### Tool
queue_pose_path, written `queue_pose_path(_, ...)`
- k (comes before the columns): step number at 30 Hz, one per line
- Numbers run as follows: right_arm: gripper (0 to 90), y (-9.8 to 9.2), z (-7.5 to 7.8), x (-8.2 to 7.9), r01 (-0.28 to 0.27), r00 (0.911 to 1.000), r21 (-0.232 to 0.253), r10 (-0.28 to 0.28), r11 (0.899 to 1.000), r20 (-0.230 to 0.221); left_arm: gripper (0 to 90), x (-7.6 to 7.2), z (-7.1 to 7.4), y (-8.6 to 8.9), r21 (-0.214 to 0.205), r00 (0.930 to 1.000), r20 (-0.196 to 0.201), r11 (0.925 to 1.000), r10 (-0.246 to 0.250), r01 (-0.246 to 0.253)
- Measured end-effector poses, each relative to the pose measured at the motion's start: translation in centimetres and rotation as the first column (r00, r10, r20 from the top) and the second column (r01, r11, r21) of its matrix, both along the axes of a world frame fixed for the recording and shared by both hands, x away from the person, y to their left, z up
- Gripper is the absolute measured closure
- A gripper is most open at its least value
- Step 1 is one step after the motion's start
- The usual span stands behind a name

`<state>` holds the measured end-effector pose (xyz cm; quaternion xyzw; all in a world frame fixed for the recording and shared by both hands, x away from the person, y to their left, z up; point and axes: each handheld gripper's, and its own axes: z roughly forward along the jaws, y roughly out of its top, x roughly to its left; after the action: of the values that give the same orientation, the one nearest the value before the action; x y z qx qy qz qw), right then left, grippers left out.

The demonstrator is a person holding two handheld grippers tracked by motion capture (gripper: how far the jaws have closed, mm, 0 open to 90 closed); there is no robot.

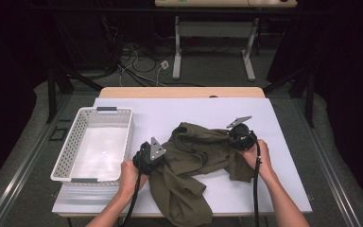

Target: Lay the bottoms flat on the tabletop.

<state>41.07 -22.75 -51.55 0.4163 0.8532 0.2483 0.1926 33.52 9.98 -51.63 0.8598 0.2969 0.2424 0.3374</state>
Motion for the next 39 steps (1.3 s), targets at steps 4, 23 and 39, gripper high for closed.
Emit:
queue_pose_path(4, 82.3, 1.0, -1.0, 0.0, -0.043, 0.9985, -0.024, 0.042, 0.999, -0.035, 79.2, 0.0, -0.3, -0.2, 0.034, 0.9997, -0.021, 0.9993, -0.013, 0.013)
queue_pose_path(23, 54.6, 6.2, 0.9, -1.7, -0.249, 0.9592, -0.016, 0.249, 0.968, 0.134, 59.7, -2.4, 0.5, -1.8, 0.171, 0.9863, 0.077, 0.9765, -0.146, 0.131)
queue_pose_path(39, 88.1, 2.7, 0.7, -0.6, -0.089, 0.9851, -0.002, 0.088, 0.996, 0.148, 85.8, -0.2, 0.9, -0.8, 0.028, 0.9982, 0.056, 0.9994, -0.02, 0.018)
